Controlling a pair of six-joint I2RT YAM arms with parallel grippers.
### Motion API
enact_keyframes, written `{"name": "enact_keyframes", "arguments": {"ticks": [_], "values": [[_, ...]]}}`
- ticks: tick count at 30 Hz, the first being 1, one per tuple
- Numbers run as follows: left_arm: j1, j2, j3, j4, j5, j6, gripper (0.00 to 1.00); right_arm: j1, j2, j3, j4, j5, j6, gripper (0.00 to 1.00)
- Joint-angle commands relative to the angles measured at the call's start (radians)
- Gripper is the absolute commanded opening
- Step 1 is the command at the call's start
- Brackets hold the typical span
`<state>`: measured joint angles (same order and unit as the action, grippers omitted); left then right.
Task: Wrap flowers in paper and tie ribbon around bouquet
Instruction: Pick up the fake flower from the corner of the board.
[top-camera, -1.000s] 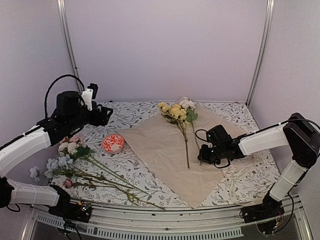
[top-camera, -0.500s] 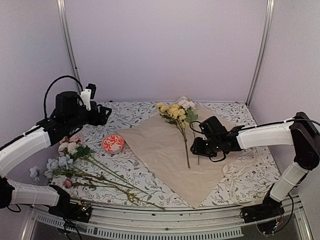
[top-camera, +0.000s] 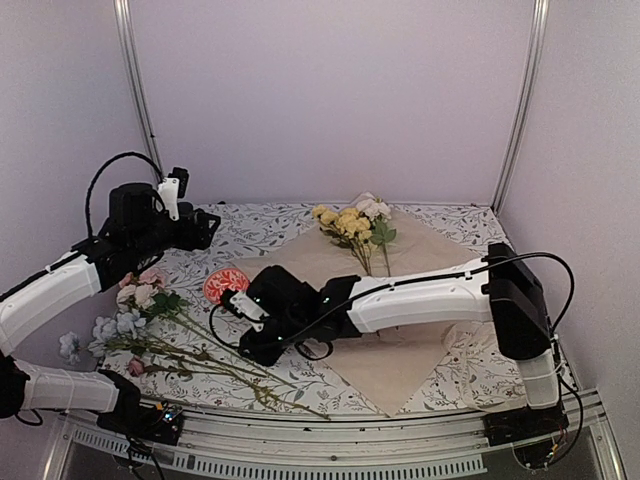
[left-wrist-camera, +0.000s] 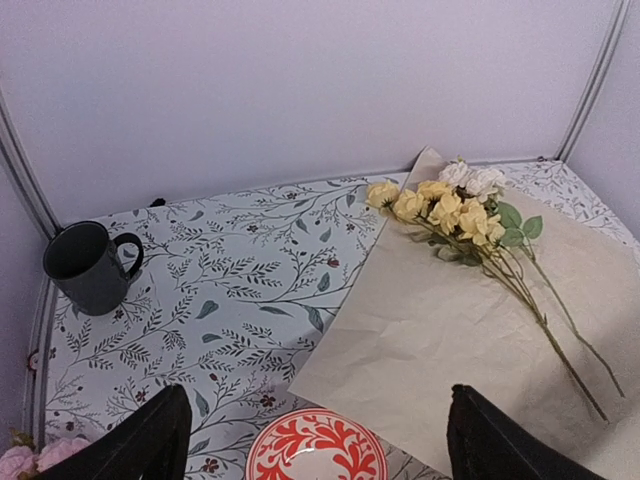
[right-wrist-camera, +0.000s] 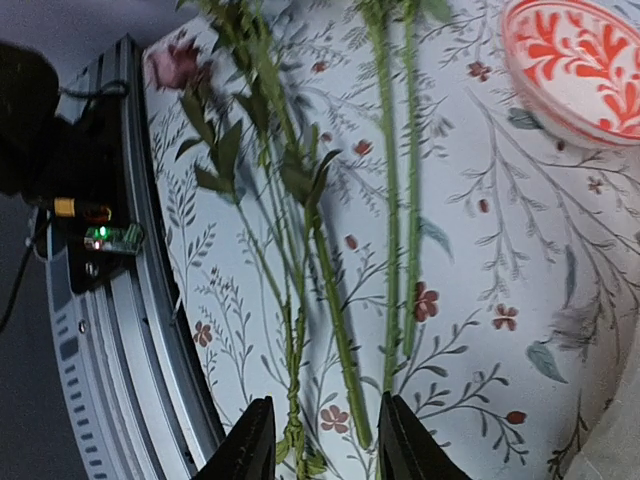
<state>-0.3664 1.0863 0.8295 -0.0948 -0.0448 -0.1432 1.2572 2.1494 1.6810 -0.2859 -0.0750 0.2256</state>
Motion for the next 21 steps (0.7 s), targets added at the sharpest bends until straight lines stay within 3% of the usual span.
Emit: {"name": "enact_keyframes", "arguments": {"ticks": [1, 4, 9, 21], "values": [[0.014, -0.014, -0.015, 0.014, 0.018, -0.008, 0.89, 0.044, 0.107, 0.144, -0.192, -0.011, -0.099, 0.39], [0.017, -0.008, -0.014, 0.014, 0.031, -0.012, 0.89, 0.071, 0.140, 0.187, -0.238, -0.001, -0.101, 0.43], [0.020, -0.006, -0.013, 0.011, 0.031, -0.013, 0.89, 0.104, 0.153, 0.187, -0.251, -0.005, -0.113, 0.31], [0.021, -0.001, -0.015, 0.012, 0.028, -0.013, 0.88, 0.121, 0.226, 0.188, -0.302, 0.017, -0.072, 0.35]]}}
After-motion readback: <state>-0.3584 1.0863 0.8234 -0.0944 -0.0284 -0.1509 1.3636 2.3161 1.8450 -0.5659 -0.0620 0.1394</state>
